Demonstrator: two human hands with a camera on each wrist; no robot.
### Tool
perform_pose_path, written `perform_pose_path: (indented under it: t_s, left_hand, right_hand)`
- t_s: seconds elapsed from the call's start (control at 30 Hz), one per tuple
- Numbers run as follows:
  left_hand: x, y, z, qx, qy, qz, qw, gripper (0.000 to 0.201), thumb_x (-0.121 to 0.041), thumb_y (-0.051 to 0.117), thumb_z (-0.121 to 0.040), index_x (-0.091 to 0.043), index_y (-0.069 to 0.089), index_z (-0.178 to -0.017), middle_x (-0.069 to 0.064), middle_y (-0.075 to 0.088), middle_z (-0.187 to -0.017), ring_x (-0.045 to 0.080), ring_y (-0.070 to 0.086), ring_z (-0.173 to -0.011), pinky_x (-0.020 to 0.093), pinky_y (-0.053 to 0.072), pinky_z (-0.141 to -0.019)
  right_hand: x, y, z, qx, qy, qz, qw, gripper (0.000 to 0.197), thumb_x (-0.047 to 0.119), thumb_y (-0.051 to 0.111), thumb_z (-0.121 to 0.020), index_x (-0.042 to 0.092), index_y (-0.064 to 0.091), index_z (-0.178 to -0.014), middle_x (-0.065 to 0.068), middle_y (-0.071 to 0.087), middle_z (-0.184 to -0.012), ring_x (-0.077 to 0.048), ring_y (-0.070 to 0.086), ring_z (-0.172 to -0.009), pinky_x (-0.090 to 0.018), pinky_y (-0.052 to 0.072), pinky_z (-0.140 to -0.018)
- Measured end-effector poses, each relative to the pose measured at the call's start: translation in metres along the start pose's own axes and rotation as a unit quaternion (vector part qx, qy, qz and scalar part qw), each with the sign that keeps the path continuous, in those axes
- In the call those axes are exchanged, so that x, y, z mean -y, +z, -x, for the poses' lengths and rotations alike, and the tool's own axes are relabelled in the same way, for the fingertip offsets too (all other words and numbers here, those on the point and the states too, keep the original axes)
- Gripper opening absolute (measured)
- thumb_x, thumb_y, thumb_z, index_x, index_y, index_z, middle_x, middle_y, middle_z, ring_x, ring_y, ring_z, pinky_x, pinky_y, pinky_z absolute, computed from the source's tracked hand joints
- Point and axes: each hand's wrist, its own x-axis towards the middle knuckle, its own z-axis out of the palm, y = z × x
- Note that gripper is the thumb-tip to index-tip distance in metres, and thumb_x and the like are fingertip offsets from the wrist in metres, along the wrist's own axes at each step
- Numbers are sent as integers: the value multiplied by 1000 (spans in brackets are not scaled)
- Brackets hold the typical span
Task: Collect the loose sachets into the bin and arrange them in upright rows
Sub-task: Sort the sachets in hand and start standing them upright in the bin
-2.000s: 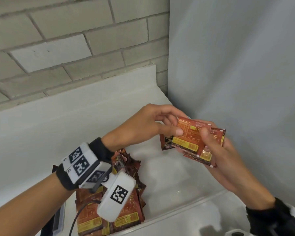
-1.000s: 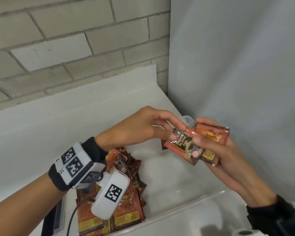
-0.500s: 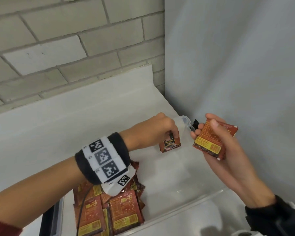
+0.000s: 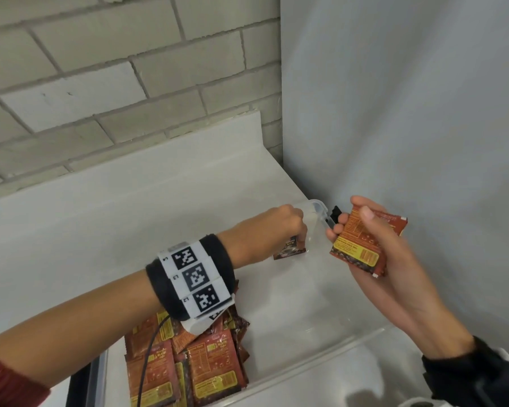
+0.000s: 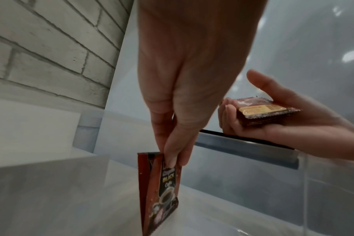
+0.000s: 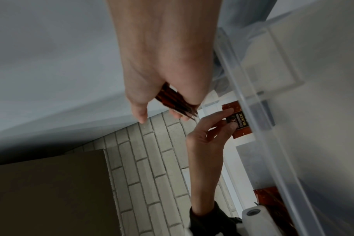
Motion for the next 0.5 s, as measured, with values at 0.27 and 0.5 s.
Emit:
perform_pose_path:
  t_s: [0.27,0.5]
  left_hand:
    - [-7,-3,2,-50,13,-56,997,18,2,56,-90,-2,67,-104,13,51,-101,28,53,-90,34,45,-65]
    - [-7,-1,2,-95,34,-85,991,9,10,65,-78,2,66,-82,16,52,-89,23,44,-75,34,40,-51]
  right_hand:
    - [1,2,2,-4,10,0,1000,45,27,75,-69,15,60,-109,-7,62,-81,-18,65,-75,-25,55,-71]
    - [0,2,0,-1,21,7,1000,83,45,94,-37,12,64,-107,-9,66,-84,-19,66,-76,-28,56,-73]
